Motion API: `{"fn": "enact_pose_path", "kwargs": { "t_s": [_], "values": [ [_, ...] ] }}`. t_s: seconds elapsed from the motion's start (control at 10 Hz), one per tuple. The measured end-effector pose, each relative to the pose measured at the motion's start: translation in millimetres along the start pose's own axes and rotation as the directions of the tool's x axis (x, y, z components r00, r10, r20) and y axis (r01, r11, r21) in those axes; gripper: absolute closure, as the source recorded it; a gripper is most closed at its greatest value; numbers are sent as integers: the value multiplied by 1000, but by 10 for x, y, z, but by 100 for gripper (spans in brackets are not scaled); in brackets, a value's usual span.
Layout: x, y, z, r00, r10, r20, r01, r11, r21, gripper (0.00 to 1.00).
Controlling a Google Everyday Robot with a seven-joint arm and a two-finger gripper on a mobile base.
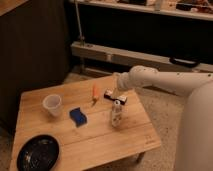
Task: Place the white sponge in the ceramic bowl
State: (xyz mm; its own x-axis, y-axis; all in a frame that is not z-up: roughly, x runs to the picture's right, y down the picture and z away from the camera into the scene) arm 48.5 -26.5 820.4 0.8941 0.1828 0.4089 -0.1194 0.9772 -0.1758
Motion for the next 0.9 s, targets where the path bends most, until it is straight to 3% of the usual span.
{"fn": "enact_pose_path", "kwargs": {
  "t_s": [0.1,0.9],
  "values": [
    [-92,0,-6,1000,-18,-4,18,1000,1,20],
    [-94,-1,-3,1000,-17,-4,17,1000,1,20]
  ]
}}
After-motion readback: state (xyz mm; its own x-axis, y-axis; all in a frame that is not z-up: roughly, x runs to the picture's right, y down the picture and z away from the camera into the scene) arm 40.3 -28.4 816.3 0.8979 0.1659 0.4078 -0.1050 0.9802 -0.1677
